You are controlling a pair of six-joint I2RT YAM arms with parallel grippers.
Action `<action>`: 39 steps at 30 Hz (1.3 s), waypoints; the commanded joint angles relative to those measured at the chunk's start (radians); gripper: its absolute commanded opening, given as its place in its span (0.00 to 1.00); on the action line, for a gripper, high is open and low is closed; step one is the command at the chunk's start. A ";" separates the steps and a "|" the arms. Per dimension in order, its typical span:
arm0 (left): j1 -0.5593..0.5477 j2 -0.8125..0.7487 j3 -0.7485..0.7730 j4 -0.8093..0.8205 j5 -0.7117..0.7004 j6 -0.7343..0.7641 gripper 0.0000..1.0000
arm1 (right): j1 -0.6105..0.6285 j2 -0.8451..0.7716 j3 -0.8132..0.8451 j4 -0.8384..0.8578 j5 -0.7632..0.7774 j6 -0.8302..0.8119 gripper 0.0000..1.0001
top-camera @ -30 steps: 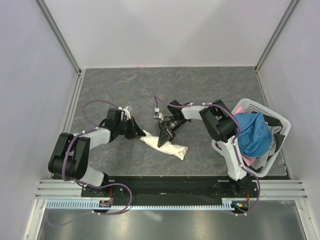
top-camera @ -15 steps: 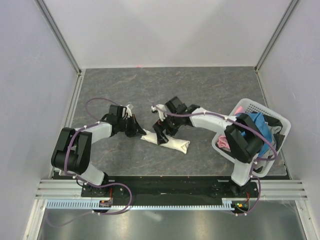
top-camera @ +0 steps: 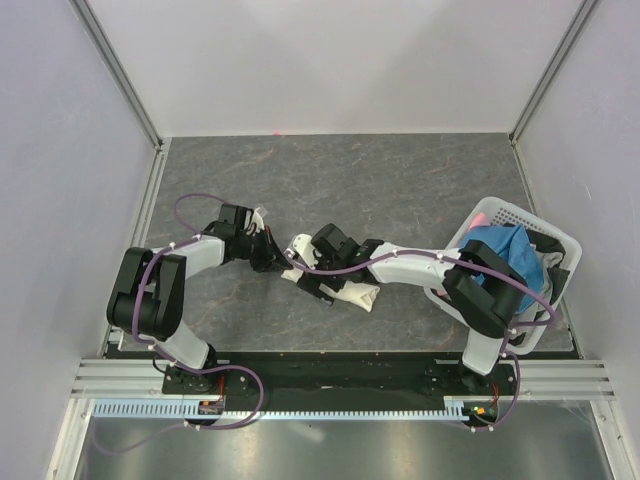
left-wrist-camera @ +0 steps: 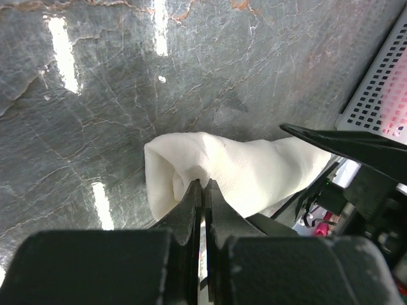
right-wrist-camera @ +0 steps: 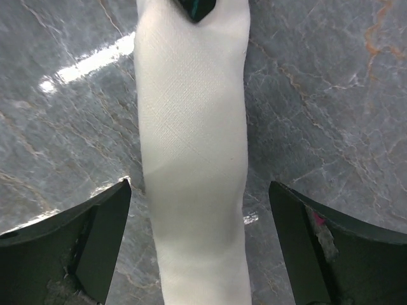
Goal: Fold the napkin, place the utensils inside, and roll it up
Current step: Roll the napkin with the utensil
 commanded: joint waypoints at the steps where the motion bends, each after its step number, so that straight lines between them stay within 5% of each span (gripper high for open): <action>1: 0.005 0.011 0.041 -0.031 0.038 0.021 0.02 | 0.005 0.049 0.044 -0.001 0.013 -0.037 0.98; 6: 0.007 0.013 0.047 -0.031 0.045 0.030 0.02 | 0.003 0.121 0.088 -0.064 0.014 -0.011 0.88; 9: 0.010 0.001 0.054 -0.032 0.041 0.034 0.08 | -0.003 0.151 0.106 -0.108 0.022 0.024 0.73; 13: 0.024 -0.025 0.069 -0.042 0.024 0.030 0.46 | -0.029 0.164 0.107 -0.162 0.075 0.087 0.54; 16: 0.042 -0.056 0.092 -0.060 -0.007 0.033 0.63 | -0.072 0.165 0.108 -0.182 0.108 0.168 0.48; 25: 0.114 -0.163 0.202 -0.152 -0.094 0.079 0.79 | -0.247 0.220 0.172 -0.197 0.258 0.404 0.50; 32: 0.142 -0.248 0.242 -0.221 -0.165 0.133 0.85 | -0.320 0.294 0.264 -0.194 0.275 0.423 0.50; 35: 0.151 -0.265 0.244 -0.233 -0.166 0.146 0.86 | -0.333 0.297 0.298 -0.179 0.229 0.426 0.57; 39: 0.156 -0.291 0.244 -0.243 -0.171 0.163 0.93 | -0.339 0.264 0.329 -0.148 0.179 0.432 0.85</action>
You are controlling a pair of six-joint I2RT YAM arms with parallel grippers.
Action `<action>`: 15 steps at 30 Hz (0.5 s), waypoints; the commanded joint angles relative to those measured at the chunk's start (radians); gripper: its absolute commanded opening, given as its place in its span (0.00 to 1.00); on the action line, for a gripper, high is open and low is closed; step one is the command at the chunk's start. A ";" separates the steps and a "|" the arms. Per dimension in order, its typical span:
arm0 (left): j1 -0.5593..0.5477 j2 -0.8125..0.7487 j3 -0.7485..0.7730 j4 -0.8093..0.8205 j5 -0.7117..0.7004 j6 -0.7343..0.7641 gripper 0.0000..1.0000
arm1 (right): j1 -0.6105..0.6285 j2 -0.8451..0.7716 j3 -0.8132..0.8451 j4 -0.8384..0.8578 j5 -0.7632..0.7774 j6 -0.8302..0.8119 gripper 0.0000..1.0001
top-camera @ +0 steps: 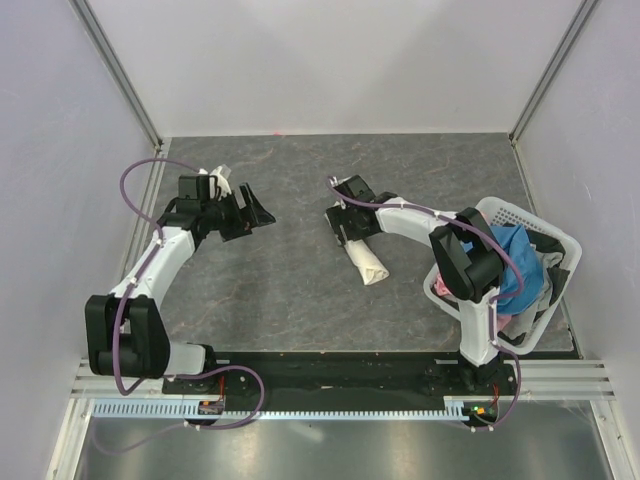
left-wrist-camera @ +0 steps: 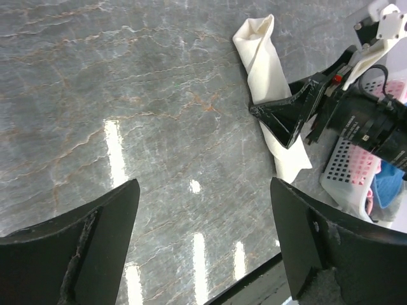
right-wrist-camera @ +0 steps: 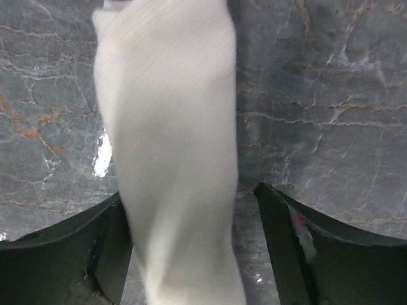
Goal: Fold the napkin, place the utensils inside, and roll it up
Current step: Roll the napkin with the utensil
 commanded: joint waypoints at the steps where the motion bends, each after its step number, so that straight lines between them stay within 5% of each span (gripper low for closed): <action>1: 0.010 -0.049 0.035 -0.029 -0.035 0.068 0.99 | -0.022 -0.007 0.033 0.003 -0.030 0.015 0.89; 3: 0.015 -0.068 0.039 -0.032 -0.034 0.082 1.00 | -0.022 -0.048 0.044 0.015 -0.053 0.012 0.98; 10: 0.021 -0.157 0.055 -0.041 -0.058 0.131 1.00 | -0.030 -0.261 0.028 0.067 -0.167 -0.001 0.98; 15: 0.021 -0.259 0.044 -0.030 -0.124 0.163 1.00 | -0.045 -0.521 -0.132 0.199 -0.181 -0.010 0.98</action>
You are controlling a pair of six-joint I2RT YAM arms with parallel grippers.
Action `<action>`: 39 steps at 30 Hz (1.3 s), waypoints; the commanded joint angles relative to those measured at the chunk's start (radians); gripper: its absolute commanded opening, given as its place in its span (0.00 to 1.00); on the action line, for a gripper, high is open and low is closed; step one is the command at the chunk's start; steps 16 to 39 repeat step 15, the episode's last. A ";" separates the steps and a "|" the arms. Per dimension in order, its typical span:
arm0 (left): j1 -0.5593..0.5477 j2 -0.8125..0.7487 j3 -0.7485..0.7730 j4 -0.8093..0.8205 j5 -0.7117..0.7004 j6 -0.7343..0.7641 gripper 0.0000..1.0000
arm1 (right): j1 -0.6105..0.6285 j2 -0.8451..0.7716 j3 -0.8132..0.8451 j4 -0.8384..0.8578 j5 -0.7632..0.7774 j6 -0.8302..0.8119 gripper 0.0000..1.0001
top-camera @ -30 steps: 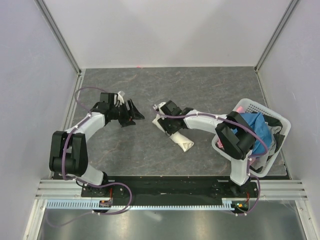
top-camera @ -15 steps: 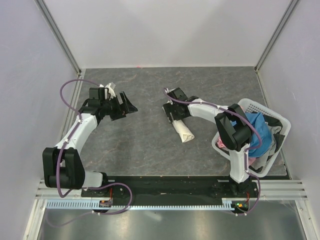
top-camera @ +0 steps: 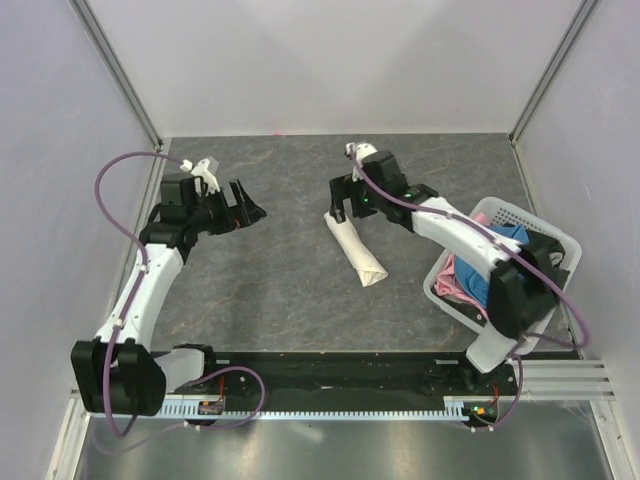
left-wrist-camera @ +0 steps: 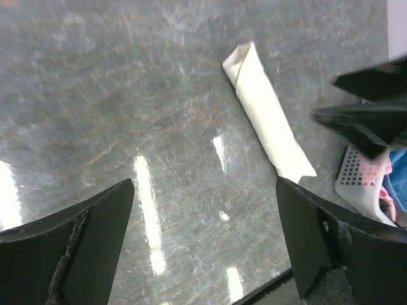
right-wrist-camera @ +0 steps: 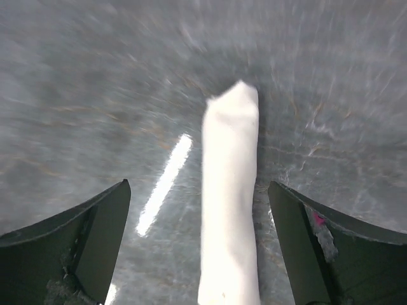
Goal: Fold the napkin, place the utensils inside, and roll it up
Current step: Roll the napkin with the utensil
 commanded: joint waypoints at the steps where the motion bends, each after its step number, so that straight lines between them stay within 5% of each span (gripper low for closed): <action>1: 0.005 -0.130 0.026 0.024 -0.073 0.084 1.00 | -0.018 -0.281 -0.142 0.164 -0.006 -0.013 0.98; 5: 0.005 -0.231 -0.026 0.085 -0.095 0.106 1.00 | -0.038 -0.535 -0.436 0.408 0.124 -0.028 0.98; 11: 0.005 -0.317 -0.134 0.183 -0.092 0.094 1.00 | -0.052 -0.675 -0.647 0.507 0.247 -0.036 0.98; 39: 0.005 -0.325 -0.146 0.186 -0.089 0.091 1.00 | -0.054 -0.685 -0.690 0.513 0.275 -0.028 0.98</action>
